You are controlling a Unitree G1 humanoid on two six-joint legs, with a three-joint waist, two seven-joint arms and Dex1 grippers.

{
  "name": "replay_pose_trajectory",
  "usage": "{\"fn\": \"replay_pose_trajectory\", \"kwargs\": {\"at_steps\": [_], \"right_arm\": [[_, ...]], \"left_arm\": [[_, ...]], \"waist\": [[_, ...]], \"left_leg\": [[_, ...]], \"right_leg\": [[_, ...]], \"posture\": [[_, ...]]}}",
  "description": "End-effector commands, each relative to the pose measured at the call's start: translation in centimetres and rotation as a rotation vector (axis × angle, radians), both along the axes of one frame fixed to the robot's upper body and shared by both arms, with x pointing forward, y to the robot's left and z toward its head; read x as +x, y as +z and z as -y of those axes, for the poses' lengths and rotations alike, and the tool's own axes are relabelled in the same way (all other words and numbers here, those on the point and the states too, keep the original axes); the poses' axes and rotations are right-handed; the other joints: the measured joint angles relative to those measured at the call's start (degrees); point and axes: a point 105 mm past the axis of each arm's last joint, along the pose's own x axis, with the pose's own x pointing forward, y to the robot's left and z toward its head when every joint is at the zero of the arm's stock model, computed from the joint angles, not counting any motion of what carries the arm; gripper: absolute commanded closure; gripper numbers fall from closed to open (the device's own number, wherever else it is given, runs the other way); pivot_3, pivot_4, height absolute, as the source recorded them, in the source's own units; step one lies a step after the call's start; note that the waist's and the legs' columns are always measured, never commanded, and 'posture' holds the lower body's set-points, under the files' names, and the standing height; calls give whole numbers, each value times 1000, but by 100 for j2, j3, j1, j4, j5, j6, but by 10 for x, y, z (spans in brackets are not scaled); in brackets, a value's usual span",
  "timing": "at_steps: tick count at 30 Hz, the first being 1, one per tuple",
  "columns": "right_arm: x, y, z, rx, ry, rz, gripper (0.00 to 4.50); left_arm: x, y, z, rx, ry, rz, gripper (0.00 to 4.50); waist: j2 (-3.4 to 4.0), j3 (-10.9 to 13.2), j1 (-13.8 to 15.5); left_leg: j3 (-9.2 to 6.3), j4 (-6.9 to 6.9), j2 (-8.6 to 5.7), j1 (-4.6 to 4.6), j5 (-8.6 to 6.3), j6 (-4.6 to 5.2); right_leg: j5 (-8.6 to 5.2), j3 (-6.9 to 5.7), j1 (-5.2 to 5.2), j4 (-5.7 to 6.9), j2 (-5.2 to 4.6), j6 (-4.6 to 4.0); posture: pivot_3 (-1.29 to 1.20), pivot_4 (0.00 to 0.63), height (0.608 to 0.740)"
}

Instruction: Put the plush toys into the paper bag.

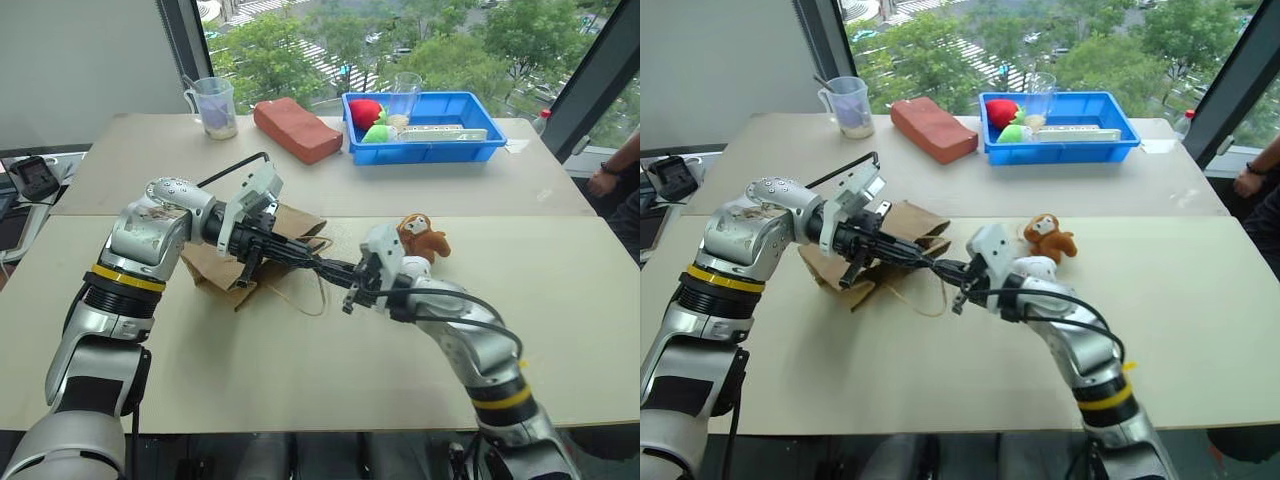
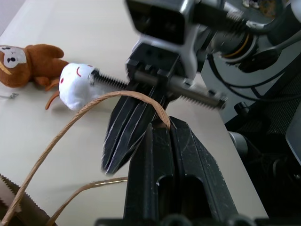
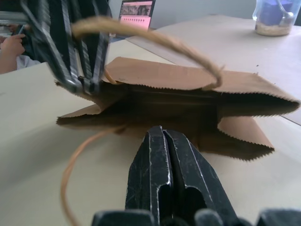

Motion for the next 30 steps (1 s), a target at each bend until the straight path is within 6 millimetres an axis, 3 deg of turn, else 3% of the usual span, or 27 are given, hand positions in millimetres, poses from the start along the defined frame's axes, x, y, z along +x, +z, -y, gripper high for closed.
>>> {"fn": "replay_pose_trajectory", "kwargs": {"at_steps": [1, 9, 12, 15, 18, 21, 30], "right_arm": [[10, 4, -18, 41, 16, 30, 4478], [27, -27, -47, 33, 12, -44, 4478], [30, -54, -52, -104, -1, -60, 4478], [36, -82, -43, -257, -51, -78, 4478], [45, -90, -29, -296, -121, -87, 4478], [46, -92, -21, -315, -141, -86, 4478], [48, -94, -5, -353, -158, -93, 4478]], "left_arm": [[1, 23, 4, -61, -10, 52, 4500], [5, 32, 8, -99, 5, 68, 4500], [9, 38, 9, -121, 27, 91, 4500], [19, 49, 6, -156, 95, 133, 4500], [41, 76, -4, -252, 252, 220, 4500], [50, 99, -18, -309, 342, 281, 4500], [41, 161, -38, -523, 433, 364, 4500]], "waist": [[1, 0, -11], [1, 1, -43], [2, 1, -66], [2, 1, -130], [2, 1, -144], [2, 0, -139], [2, 0, -81]], "left_leg": [[0, 0, -1, 0, 0, 0], [2, -13, -3, -10, 13, -22], [4, -13, -8, -18, 18, -31], [5, -14, -7, -10, 19, -32], [1, -12, -8, -2, 21, -35], [-1, -12, -12, 5, 21, -37], [-25, -12, -16, 7, 21, -37]], "right_leg": [[0, 0, -1, 0, 0, 0], [1, 1, -37, 24, -1, -1], [1, 3, -50, 31, -4, -1], [1, 3, -50, 37, -3, -2], [3, 3, -44, 39, -4, -5], [4, 4, -42, 37, -7, -7], [5, -5, -26, 46, -13, -6]], "posture": [[0, 150, 740], [0, 150, 740], [0, 150, 740], [0, 150, 740], [0, 150, 740], [0, 150, 740], [0, 150, 740]]}}
